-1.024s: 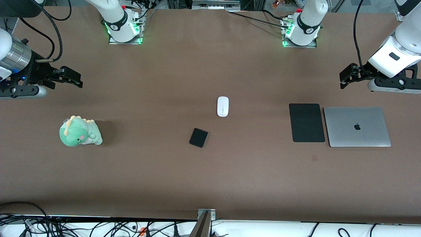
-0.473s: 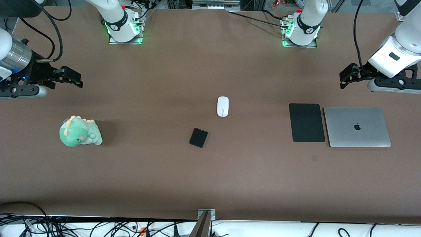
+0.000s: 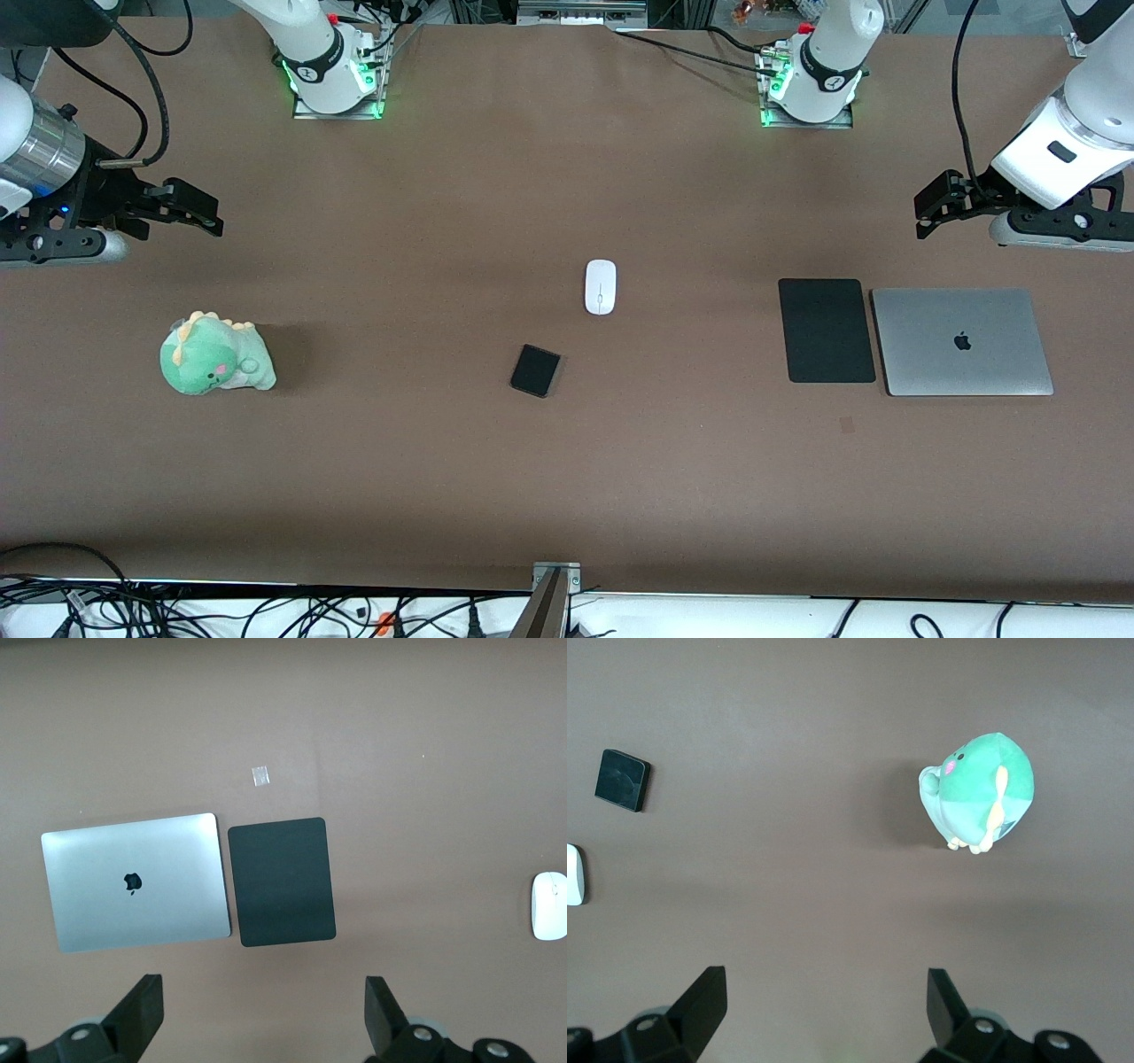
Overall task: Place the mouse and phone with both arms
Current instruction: 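Reach the left gripper down over the white mouse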
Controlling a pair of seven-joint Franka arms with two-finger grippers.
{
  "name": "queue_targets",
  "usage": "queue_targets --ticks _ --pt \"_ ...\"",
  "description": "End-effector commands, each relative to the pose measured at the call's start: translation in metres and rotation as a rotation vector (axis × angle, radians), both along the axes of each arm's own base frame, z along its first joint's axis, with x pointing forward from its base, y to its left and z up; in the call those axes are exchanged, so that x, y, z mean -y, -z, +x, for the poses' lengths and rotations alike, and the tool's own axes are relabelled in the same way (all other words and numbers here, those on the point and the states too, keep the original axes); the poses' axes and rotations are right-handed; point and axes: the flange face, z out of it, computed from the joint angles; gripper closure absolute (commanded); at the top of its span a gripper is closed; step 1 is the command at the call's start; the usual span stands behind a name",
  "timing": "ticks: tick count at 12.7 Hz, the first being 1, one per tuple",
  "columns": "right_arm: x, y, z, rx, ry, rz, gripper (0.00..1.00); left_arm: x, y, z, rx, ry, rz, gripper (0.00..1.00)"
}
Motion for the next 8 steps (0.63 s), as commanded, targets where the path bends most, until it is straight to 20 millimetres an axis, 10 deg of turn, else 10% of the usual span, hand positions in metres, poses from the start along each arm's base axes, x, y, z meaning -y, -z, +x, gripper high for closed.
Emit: queue_targets --ticks 1,8 --pt "0.000 -0.008 -0.006 0.005 -0.018 -0.007 0.00 0.026 0.026 0.007 -0.099 0.050 -0.001 0.00" --pt "0.000 -0.007 -0.006 0.003 -0.020 -0.007 0.00 0.175 0.133 0.001 -0.293 0.230 -0.063 0.00"
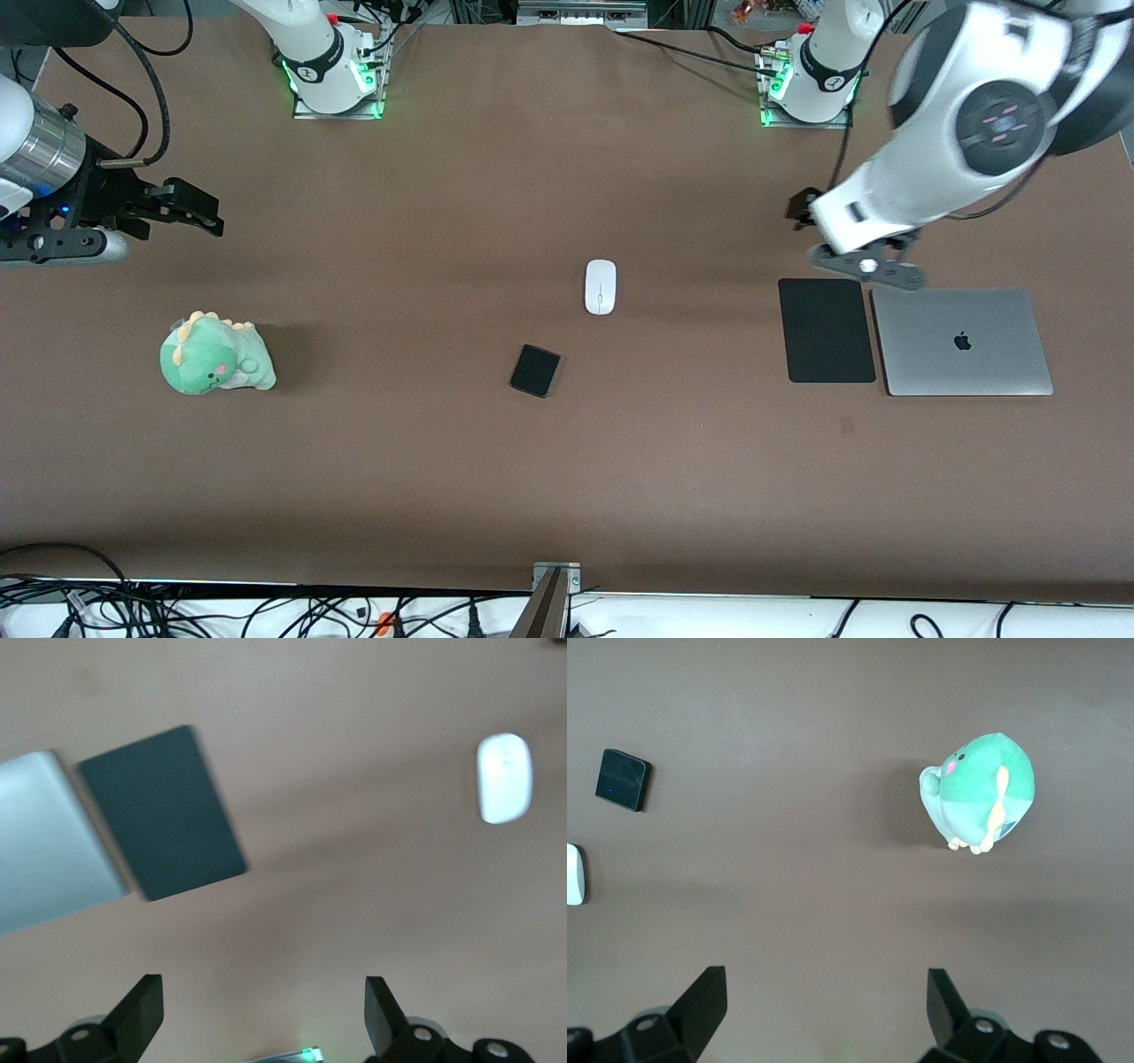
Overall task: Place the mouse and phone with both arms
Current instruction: 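Reach the left gripper down over the white mouse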
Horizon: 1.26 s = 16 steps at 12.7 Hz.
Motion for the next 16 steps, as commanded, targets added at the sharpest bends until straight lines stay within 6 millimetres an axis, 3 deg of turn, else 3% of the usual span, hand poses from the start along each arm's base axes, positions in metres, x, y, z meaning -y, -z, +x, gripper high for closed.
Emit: queue_targets --ticks 1,2,6,8,9,11,16 --pt "0.000 -0.007 -0.006 0.003 -0.018 -0.006 0.00 0.056 0.030 0.002 0.000 0.011 -0.042 0.00" --pt "0.000 -0.007 -0.006 0.003 -0.018 -0.007 0.00 0.086 0.042 -0.001 0.032 0.006 -0.045 0.00" --pt "0.000 -0.007 -0.006 0.003 -0.018 -0.007 0.00 0.204 0.130 -0.028 0.126 -0.115 -0.042 0.00" --pt "0.000 -0.006 -0.006 0.003 -0.018 -0.008 0.00 0.240 0.176 -0.041 0.159 -0.181 -0.040 0.00" --pt "0.000 -0.006 -0.006 0.003 -0.018 -0.008 0.00 0.252 0.200 -0.048 0.176 -0.186 -0.032 0.00" --pt "0.000 -0.006 -0.005 0.003 -0.018 -0.006 0.00 0.257 0.234 -0.049 0.237 -0.162 0.019 0.00" --pt "-0.001 -0.006 -0.005 0.003 -0.019 -0.006 0.00 0.272 0.289 -0.062 0.265 -0.206 0.013 0.00"
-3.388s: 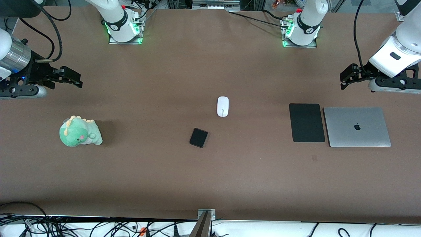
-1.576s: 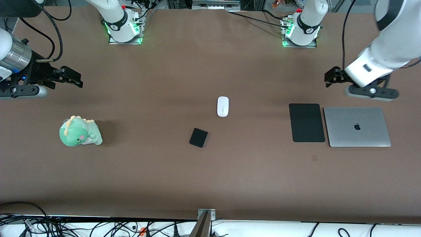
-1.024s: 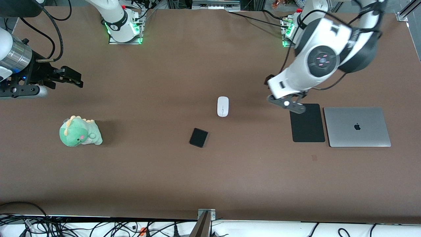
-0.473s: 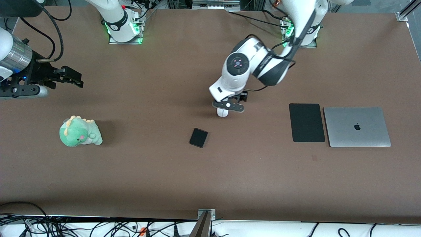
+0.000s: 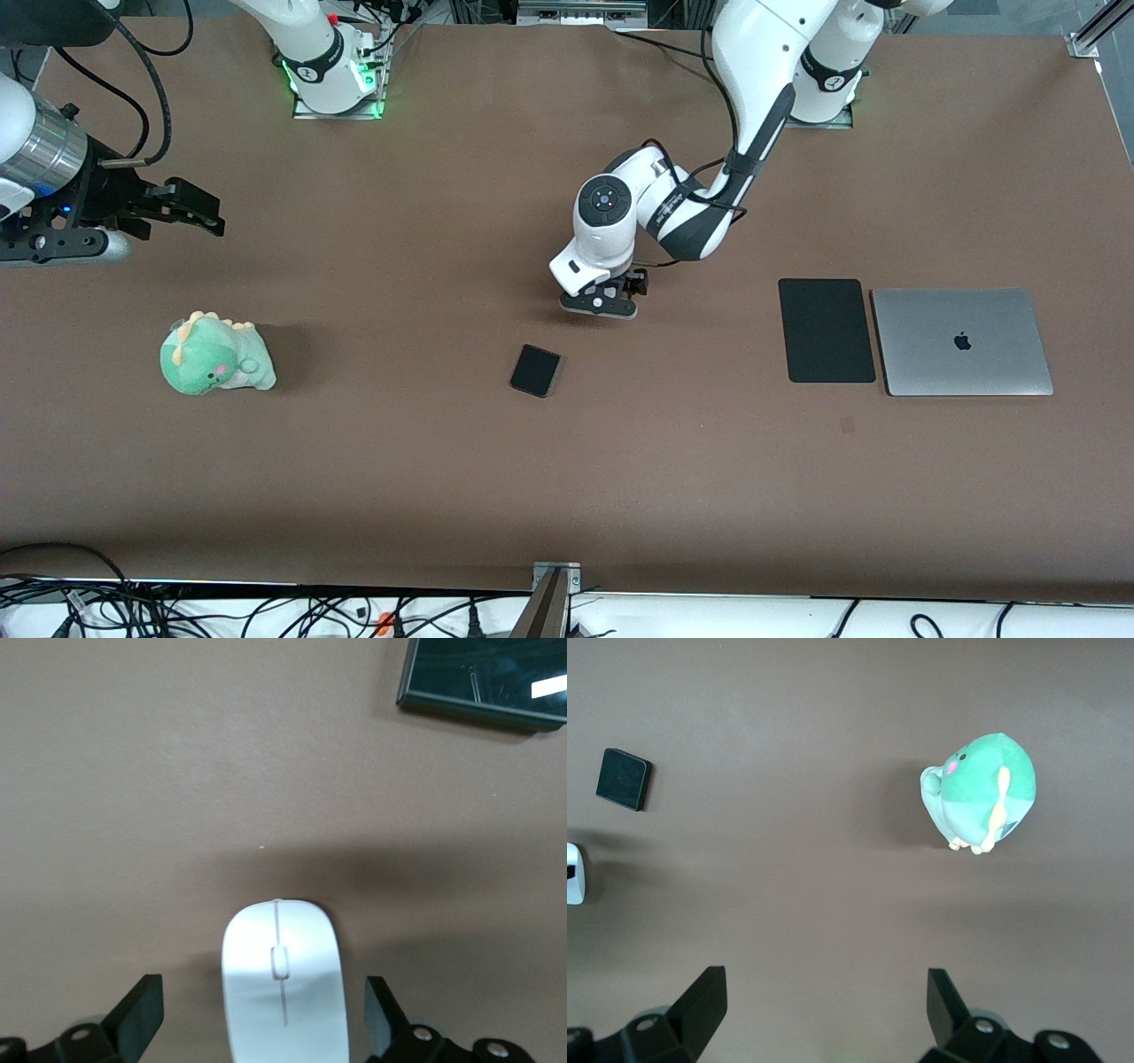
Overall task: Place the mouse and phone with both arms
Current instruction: 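Close the left gripper on the white mouse and lift it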
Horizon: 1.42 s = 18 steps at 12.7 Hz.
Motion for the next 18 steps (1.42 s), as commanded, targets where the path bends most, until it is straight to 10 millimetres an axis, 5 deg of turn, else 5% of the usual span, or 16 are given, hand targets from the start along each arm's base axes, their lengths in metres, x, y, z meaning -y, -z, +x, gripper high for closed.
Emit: queue_targets --ticks 1,4,5,6,7,11,14,16,18 --pt "0.000 -0.005 -0.005 0.002 -0.017 -0.008 0.00 0.011 0.012 -0.006 0.022 -0.014 0.008 0.00" --pt "-0.002 -0.002 -0.004 -0.001 -0.019 -0.009 0.00 0.013 0.013 -0.010 0.021 -0.004 0.010 0.00" --pt "-0.003 0.000 -0.004 -0.006 -0.020 -0.010 0.00 0.013 0.012 -0.009 0.021 -0.001 0.010 0.40" --pt "-0.003 0.003 -0.002 -0.009 -0.019 -0.011 0.00 0.013 0.012 -0.010 0.017 -0.003 0.012 0.64" --pt "-0.003 0.004 -0.001 -0.009 -0.018 -0.010 0.00 0.012 0.012 -0.009 0.015 0.005 0.017 0.76" --pt "-0.014 0.021 0.006 -0.033 -0.014 -0.005 0.00 0.005 -0.017 -0.002 -0.004 -0.003 0.050 0.76" --pt "-0.051 0.054 0.021 -0.037 0.002 -0.022 0.00 -0.023 -0.096 0.019 -0.045 -0.011 0.093 0.75" --pt "-0.079 0.086 0.030 -0.049 0.036 -0.035 0.00 -0.065 -0.149 0.049 -0.111 -0.006 0.135 0.75" --pt "-0.096 0.123 0.046 -0.051 0.071 0.039 0.00 -0.133 -0.186 0.087 -0.188 -0.015 0.156 0.75"
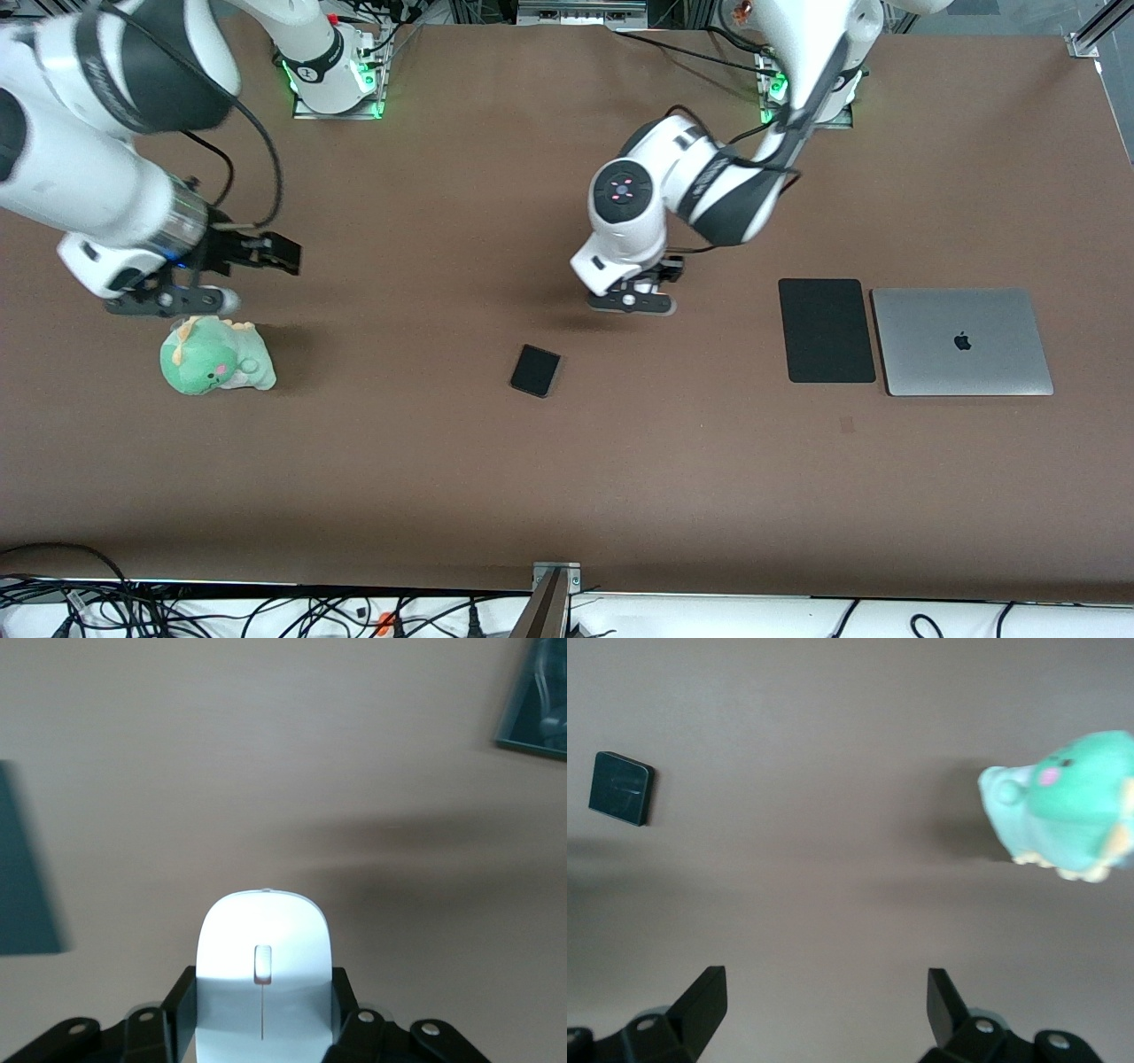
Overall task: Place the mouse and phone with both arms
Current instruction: 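Carry the mouse over the pad while the right gripper grasps the phone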
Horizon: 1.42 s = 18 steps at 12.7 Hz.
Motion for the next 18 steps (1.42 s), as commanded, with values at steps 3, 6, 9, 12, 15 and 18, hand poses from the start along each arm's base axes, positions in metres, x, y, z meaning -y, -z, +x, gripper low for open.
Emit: queue_targets --ticks 3,6,9,12,15,18 --pt "-0.070 0.081 0.025 0.045 0.113 0.029 0.00 -0.159 -0.042 0.071 -0.102 0.018 -0.033 0.75" --pt "-0.129 0.142 0.029 0.104 0.223 0.017 0.00 -0.261 -0.013 0.096 -0.125 0.054 -0.092 0.73" --pt "-0.202 0.199 0.019 0.184 0.306 0.032 0.00 -0.328 0.026 0.098 -0.101 0.079 -0.134 0.73" --pt "-0.257 0.244 0.008 0.228 0.374 0.039 0.00 -0.358 0.071 0.085 -0.058 0.098 -0.156 0.72" --pt "-0.284 0.275 0.005 0.273 0.408 0.047 0.00 -0.361 0.119 0.062 0.000 0.106 -0.163 0.72" --pt "-0.298 0.299 0.002 0.297 0.401 0.050 0.00 -0.361 0.149 0.045 0.043 0.111 -0.171 0.72"
